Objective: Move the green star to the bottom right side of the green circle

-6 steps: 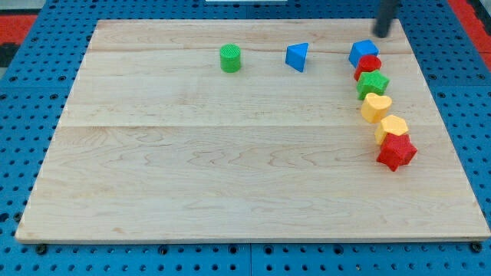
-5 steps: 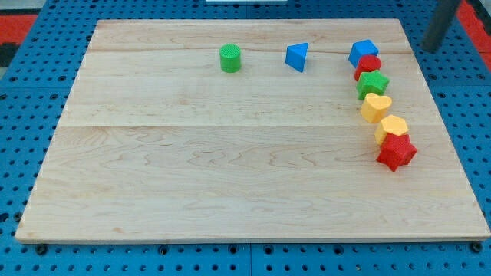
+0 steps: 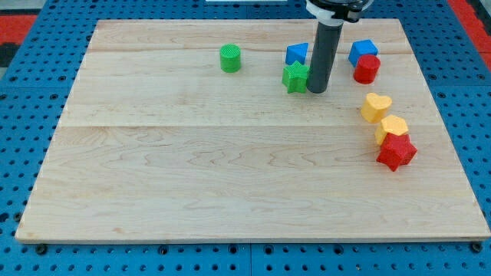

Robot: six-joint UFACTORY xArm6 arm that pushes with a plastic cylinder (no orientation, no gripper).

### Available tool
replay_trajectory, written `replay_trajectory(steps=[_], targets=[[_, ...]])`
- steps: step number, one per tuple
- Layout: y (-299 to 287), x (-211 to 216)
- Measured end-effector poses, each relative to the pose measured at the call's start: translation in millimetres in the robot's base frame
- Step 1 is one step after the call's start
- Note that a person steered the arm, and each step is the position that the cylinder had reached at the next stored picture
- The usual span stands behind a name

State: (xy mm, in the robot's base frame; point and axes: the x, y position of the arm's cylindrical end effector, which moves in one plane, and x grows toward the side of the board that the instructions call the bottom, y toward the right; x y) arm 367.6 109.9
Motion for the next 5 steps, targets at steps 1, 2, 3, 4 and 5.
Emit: replay_trajectory(steps=[1,2,3,4,5], targets=[[19,-4],[25,-8],[-34,-9],[-113,-9],[-111,7]])
